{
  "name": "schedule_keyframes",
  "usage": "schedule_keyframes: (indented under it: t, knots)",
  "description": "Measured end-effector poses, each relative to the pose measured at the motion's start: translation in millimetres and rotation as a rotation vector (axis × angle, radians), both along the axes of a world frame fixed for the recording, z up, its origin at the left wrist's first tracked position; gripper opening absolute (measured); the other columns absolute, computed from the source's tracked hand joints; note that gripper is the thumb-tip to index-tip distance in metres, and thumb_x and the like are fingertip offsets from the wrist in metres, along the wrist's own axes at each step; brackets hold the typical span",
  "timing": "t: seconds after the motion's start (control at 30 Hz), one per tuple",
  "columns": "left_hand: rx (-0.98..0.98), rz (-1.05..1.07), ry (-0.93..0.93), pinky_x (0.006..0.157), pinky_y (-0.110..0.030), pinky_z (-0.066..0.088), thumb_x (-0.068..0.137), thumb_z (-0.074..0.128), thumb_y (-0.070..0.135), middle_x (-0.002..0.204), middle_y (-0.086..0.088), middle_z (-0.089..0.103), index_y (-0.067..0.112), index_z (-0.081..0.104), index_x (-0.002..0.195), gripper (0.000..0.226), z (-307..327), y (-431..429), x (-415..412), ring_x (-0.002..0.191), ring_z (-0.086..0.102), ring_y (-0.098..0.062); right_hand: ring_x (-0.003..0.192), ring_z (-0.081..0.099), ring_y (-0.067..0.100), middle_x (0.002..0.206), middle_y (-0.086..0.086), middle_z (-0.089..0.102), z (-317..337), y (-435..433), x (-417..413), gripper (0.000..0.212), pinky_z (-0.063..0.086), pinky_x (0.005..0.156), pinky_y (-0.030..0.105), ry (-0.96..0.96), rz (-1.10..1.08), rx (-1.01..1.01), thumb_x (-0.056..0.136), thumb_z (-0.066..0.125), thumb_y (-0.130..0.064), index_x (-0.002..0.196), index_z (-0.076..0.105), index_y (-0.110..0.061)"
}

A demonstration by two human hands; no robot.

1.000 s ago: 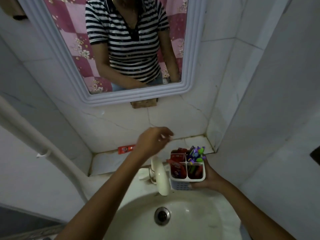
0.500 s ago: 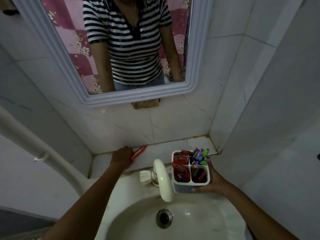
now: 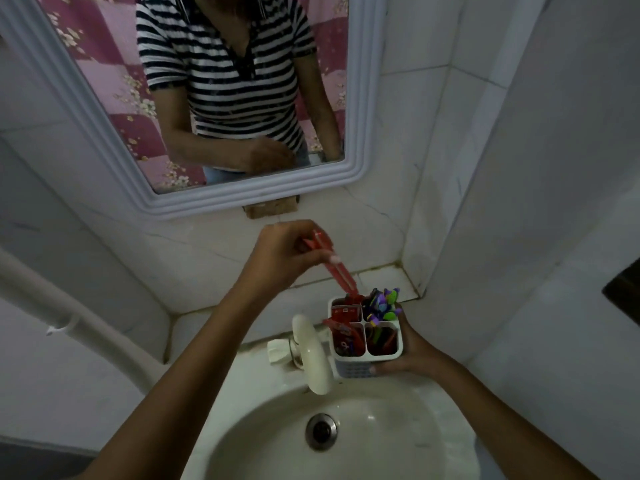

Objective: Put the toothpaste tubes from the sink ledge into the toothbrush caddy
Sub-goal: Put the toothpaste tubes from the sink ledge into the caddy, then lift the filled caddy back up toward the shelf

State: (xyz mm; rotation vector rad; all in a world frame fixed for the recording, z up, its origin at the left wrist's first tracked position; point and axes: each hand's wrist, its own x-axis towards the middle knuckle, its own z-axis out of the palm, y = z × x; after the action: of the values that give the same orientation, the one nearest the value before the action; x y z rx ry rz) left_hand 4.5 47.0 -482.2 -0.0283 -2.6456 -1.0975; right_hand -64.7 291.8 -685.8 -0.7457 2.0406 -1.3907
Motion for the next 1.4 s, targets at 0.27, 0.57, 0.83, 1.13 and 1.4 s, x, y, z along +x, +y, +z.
schedule_keyframes:
  t: [0.27, 0.57, 0.83, 1.13, 1.4]
  knots:
    - [-0.317, -0.240, -0.137, 0.065, -0.024, 0.051, 0.072, 0.077, 0.041, 0.080, 0.001, 0.074, 0.017, 0.071, 0.084, 0.027, -29, 60, -13, 0.071, 0.066, -0.011, 0.112, 0.047, -0.020, 0.131, -0.010, 0.042, -3, -3, -3, 0.124, 0.046, 0.089, 0.005, 0.005, -0.005, 0.040, 0.058, 0.088, 0.004, 0.134, -0.001, -0.034]
    - [-0.726, -0.357, -0.148, 0.064, -0.032, 0.037, 0.079, 0.067, 0.029, 0.110, -0.010, 0.061, 0.014, 0.071, 0.102, 0.028, -75, 90, -8, 0.093, 0.061, -0.030, 0.103, 0.053, -0.017, 0.117, -0.017, 0.048, -13, -5, -9, 0.119, 0.047, 0.080, 0.008, 0.066, 0.001, 0.092, 0.049, 0.091, -0.025, 0.138, 0.014, -0.011]
    - [-0.240, 0.033, -0.204, 0.077, -0.031, 0.052, 0.086, 0.059, 0.049, 0.108, 0.008, 0.067, 0.031, 0.067, 0.104, 0.027, -47, 24, 8, 0.094, 0.063, -0.009, 0.101, 0.069, 0.017, 0.111, 0.001, 0.072, -2, -6, -3, 0.086, 0.056, 0.084, 0.042, -0.005, 0.053, -0.120, 0.045, 0.094, -0.040, 0.122, 0.056, -0.032]
    - [-0.067, -0.023, -0.340, 0.099, -0.034, 0.048, 0.095, 0.043, 0.047, 0.129, 0.000, 0.064, 0.023, 0.061, 0.125, 0.042, 11, 17, 36, 0.114, 0.060, -0.013, 0.116, 0.058, 0.035, 0.127, 0.025, 0.057, 110, -14, -11, 0.104, 0.054, 0.091, 0.048, 0.214, -0.262, -0.394, 0.041, 0.096, -0.011, 0.128, 0.040, -0.001]
    - [0.111, -0.169, 0.232, 0.080, -0.006, 0.050, 0.095, 0.051, 0.029, 0.120, 0.018, 0.059, 0.027, 0.051, 0.133, 0.038, 207, 31, 49, 0.103, 0.058, 0.016, 0.097, 0.067, 0.032, 0.112, 0.020, 0.066, 369, -27, -14, 0.078, 0.059, 0.078, 0.041, 0.420, -0.412, -0.897, 0.048, 0.083, -0.022, 0.116, 0.054, 0.000]
